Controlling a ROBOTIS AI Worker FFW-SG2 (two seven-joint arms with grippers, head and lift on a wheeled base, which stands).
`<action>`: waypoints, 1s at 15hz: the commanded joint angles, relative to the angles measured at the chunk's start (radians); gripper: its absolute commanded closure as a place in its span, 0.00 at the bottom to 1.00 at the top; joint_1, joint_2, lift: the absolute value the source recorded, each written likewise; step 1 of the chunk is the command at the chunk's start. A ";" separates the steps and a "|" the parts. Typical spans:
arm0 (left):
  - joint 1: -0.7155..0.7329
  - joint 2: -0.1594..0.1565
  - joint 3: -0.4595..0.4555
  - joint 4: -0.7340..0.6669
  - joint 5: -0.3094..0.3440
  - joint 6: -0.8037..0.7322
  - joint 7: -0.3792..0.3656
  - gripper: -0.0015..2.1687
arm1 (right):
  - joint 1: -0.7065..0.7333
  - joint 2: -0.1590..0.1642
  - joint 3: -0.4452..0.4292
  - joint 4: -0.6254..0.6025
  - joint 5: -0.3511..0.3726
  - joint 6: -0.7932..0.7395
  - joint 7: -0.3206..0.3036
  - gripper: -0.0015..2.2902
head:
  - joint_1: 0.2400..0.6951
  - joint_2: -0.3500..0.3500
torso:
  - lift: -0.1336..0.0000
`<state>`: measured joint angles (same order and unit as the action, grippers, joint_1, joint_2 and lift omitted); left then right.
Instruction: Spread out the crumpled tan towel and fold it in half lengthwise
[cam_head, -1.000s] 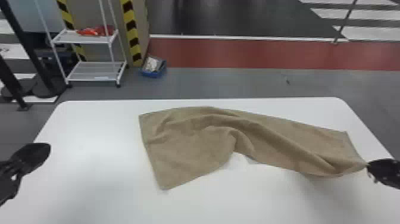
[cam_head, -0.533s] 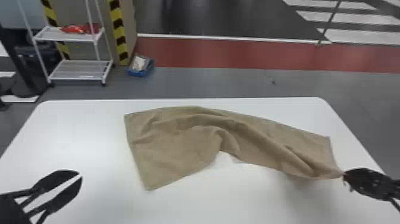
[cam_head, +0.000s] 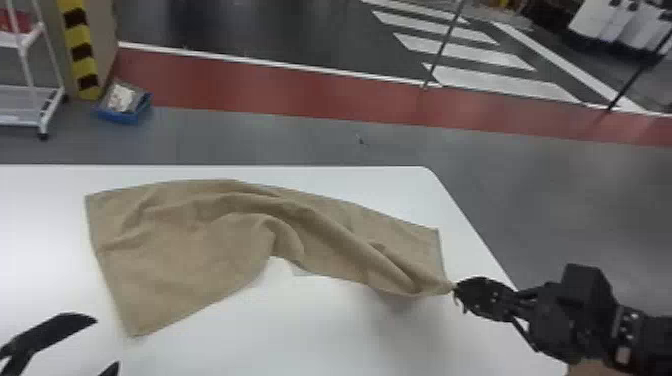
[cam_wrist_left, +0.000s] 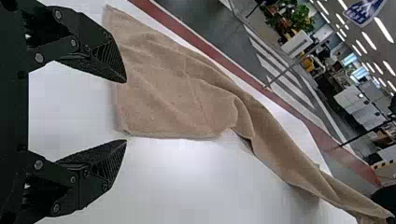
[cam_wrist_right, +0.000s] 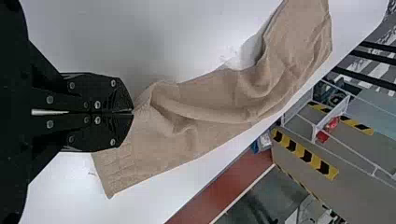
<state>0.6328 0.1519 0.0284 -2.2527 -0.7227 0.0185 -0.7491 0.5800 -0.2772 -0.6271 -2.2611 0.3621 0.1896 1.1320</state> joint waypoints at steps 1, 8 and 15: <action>-0.056 0.014 -0.070 0.015 -0.047 0.107 -0.013 0.24 | 0.004 0.009 0.000 -0.009 0.005 0.000 0.000 0.58 | 1.00 0.00 | 0.07; -0.309 0.006 -0.212 0.140 -0.123 0.374 -0.179 0.24 | 0.014 0.030 0.004 -0.048 0.020 0.018 0.000 0.58 | 1.00 0.00 | 0.07; -0.369 0.008 -0.223 0.213 -0.130 0.395 -0.207 0.39 | 0.012 0.030 -0.003 -0.057 0.026 0.046 0.000 0.58 | 1.00 0.00 | 0.07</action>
<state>0.2700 0.1580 -0.1961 -2.0504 -0.8502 0.4124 -0.9527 0.5935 -0.2465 -0.6265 -2.3151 0.3874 0.2284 1.1320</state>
